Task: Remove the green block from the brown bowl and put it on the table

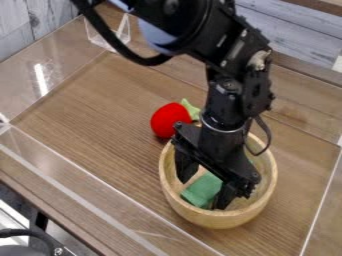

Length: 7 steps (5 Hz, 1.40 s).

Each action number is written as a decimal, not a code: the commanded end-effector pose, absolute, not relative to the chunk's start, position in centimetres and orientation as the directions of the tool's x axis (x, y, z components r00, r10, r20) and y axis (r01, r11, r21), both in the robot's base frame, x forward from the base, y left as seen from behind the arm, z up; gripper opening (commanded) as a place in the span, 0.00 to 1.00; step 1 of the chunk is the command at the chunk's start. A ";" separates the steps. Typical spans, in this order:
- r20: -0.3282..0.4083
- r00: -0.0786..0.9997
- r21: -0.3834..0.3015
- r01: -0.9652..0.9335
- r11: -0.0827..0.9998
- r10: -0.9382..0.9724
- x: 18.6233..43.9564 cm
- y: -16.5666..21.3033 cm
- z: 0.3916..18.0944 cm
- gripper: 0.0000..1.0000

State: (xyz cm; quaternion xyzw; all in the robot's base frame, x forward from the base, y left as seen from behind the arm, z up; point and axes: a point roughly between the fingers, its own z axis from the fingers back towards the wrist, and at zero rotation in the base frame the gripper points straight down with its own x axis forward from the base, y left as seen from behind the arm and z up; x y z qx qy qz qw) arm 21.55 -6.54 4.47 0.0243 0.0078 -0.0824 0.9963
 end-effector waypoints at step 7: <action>0.023 0.992 0.030 0.122 0.992 -0.122 23.1 -6.6 7.0 1.00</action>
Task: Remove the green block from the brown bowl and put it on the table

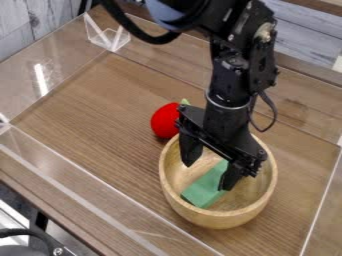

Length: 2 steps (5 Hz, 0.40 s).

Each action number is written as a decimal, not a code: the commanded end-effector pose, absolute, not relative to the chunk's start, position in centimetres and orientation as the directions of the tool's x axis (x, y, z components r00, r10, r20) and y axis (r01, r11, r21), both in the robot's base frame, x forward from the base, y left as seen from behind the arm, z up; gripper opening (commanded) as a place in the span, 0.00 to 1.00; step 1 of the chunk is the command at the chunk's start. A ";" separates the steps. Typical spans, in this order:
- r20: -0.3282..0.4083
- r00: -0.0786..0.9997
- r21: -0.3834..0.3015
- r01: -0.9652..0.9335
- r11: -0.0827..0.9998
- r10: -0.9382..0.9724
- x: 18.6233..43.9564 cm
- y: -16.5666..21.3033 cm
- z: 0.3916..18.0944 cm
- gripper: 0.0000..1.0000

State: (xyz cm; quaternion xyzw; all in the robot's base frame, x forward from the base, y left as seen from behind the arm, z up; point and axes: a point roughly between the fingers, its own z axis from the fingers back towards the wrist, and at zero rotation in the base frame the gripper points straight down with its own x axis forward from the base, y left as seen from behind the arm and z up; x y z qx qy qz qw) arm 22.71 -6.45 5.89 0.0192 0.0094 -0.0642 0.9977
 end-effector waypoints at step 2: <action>0.008 1.000 0.026 0.024 0.999 -0.024 22.1 -7.1 6.7 1.00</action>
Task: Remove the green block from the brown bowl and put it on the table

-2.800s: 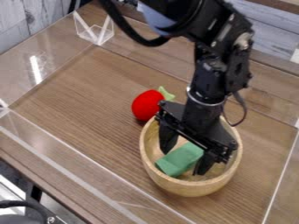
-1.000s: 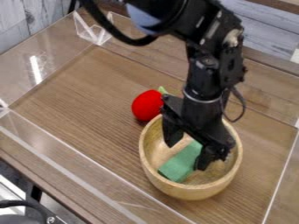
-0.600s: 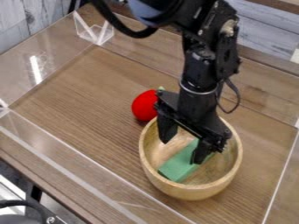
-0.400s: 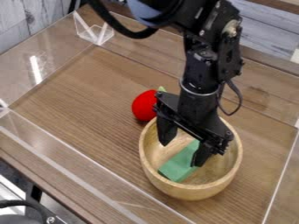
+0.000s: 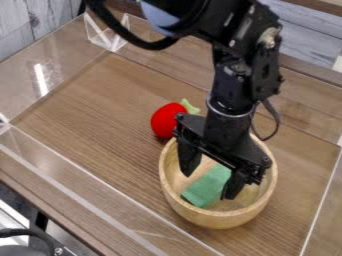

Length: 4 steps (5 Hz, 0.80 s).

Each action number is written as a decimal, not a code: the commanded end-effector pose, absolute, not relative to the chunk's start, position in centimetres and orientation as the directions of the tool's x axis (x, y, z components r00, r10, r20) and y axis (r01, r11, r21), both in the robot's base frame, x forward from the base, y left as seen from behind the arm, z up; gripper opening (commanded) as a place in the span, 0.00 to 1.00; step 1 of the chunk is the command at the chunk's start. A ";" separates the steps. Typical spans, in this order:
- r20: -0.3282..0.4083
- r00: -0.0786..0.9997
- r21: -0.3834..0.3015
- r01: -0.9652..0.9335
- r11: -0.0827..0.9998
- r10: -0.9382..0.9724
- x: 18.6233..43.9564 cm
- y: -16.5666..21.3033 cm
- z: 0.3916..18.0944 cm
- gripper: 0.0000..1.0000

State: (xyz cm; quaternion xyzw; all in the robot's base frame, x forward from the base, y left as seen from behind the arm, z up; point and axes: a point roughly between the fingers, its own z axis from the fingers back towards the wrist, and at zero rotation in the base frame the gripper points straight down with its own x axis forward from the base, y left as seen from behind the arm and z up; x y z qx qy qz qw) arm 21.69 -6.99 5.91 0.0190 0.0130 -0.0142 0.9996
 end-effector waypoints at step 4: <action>0.016 0.989 0.018 -0.147 0.989 0.147 21.8 -5.9 8.0 0.00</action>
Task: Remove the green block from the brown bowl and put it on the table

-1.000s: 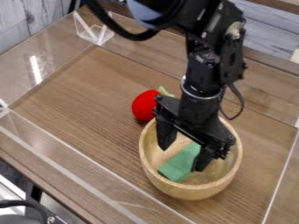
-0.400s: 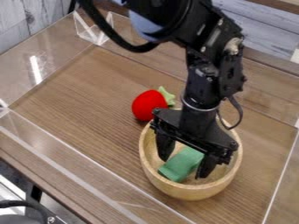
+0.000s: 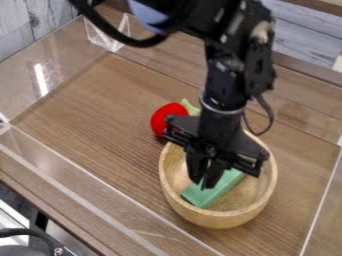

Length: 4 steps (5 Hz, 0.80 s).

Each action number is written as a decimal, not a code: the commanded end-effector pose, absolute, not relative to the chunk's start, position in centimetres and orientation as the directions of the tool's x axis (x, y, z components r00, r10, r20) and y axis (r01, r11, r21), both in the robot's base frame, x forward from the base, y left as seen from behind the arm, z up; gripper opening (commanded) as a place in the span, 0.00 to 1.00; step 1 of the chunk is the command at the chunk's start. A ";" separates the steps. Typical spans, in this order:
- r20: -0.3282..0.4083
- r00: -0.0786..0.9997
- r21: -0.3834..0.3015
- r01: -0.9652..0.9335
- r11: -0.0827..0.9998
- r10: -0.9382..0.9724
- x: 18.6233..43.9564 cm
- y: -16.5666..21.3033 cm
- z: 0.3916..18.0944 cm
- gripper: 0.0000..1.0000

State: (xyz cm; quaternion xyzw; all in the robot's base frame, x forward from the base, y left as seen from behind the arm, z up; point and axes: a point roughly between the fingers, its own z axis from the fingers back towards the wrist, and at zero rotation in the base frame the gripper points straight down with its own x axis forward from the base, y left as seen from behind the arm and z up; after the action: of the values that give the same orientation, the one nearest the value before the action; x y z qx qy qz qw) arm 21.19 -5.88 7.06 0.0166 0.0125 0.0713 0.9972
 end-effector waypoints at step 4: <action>0.052 0.986 -0.033 -0.156 0.987 0.158 19.5 -4.9 12.7 0.00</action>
State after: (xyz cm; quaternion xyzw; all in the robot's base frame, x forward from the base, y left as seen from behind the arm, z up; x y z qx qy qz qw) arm 19.16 -4.78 11.91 -0.0081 -0.0086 0.0808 0.9967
